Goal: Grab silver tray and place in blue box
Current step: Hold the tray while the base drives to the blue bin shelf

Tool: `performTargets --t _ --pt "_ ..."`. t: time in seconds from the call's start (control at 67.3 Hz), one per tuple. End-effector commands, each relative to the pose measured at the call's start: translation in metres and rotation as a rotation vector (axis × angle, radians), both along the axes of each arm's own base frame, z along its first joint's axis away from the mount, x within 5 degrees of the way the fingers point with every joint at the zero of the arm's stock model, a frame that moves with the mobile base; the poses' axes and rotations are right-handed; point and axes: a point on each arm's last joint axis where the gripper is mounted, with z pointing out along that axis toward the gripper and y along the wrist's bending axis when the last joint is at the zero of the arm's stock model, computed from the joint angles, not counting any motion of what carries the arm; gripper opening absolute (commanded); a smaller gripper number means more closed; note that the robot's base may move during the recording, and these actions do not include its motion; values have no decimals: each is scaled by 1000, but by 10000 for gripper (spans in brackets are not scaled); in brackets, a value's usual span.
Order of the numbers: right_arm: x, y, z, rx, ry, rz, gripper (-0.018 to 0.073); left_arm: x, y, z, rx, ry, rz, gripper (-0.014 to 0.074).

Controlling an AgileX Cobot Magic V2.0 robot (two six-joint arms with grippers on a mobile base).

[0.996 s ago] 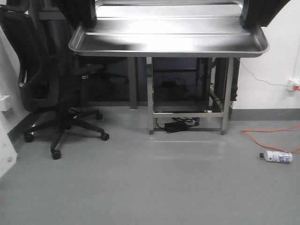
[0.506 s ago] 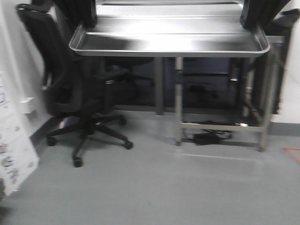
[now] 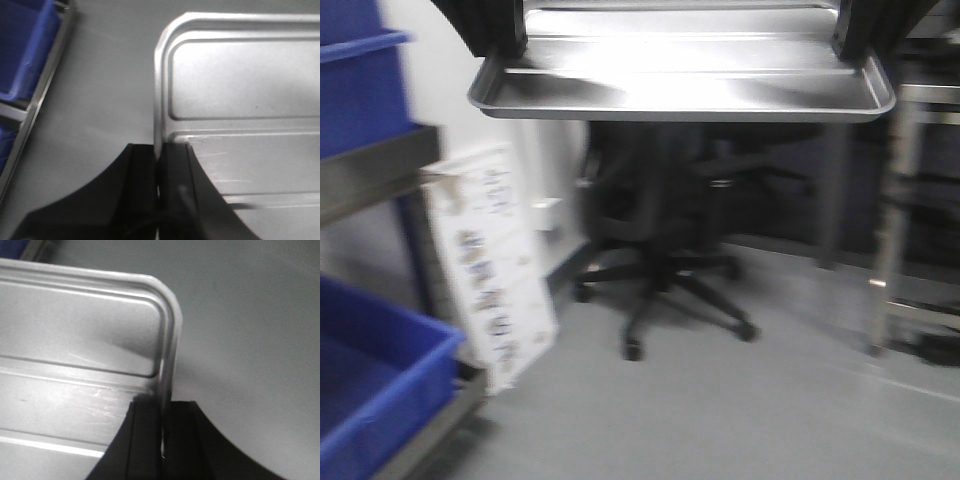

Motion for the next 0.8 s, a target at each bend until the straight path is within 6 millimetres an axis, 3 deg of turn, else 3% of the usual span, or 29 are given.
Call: performTargets --t 0.0,0.788 --pt "-3 -7 27 -13 -129 15 59 -6 10 27 -6 -96 -7 -105" --pt "-3 -7 27 -13 -129 15 59 -6 10 27 -6 -96 -7 -105"
